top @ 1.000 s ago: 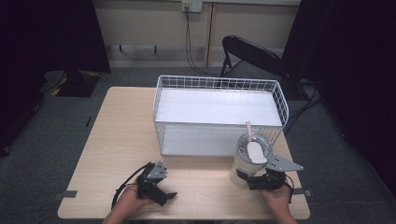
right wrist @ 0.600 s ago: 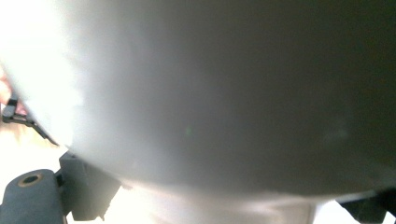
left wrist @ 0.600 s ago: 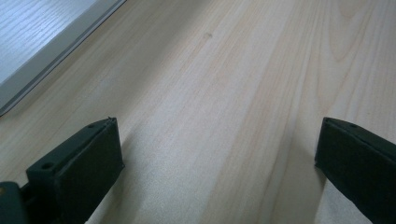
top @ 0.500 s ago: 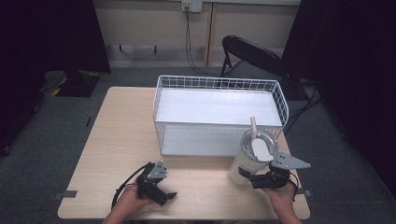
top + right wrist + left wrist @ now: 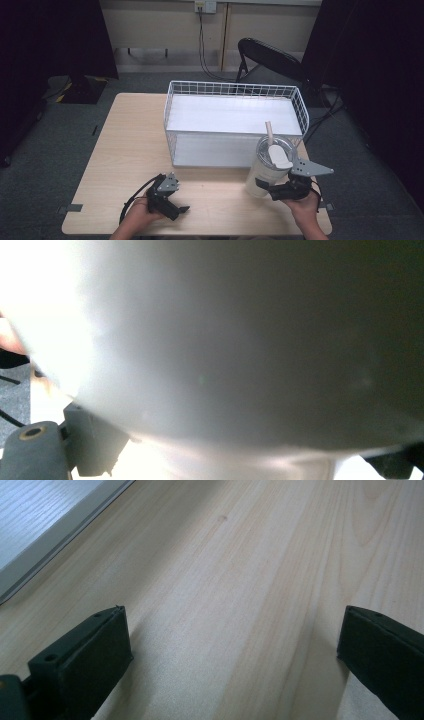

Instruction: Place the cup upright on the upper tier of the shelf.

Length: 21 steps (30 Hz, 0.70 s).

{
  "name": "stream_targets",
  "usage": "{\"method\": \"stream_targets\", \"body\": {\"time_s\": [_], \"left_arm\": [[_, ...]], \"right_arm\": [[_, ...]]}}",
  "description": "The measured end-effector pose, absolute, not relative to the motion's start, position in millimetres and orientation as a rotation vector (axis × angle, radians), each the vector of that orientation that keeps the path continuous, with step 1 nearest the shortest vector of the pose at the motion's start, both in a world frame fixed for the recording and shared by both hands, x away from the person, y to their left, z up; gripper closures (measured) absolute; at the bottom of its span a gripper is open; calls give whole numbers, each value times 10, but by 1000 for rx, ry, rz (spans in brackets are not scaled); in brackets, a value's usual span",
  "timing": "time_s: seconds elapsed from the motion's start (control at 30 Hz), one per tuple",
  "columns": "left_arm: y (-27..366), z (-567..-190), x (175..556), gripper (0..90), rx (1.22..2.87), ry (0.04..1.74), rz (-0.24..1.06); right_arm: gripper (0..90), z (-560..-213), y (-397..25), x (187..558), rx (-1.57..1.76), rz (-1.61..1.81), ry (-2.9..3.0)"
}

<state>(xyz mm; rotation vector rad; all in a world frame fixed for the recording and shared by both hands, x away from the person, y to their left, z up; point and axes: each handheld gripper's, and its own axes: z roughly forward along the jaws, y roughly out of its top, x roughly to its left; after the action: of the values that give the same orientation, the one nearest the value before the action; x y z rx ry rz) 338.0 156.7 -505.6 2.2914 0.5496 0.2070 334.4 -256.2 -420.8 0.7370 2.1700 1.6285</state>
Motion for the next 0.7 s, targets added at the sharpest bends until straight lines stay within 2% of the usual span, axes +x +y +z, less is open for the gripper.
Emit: {"method": "stream_targets", "body": {"time_s": [0.7], "left_arm": [[1569,-5055,3381,0,2295,546,208]], "right_arm": [[102,-3825,-2601,3434,719,1641,2189]]}}
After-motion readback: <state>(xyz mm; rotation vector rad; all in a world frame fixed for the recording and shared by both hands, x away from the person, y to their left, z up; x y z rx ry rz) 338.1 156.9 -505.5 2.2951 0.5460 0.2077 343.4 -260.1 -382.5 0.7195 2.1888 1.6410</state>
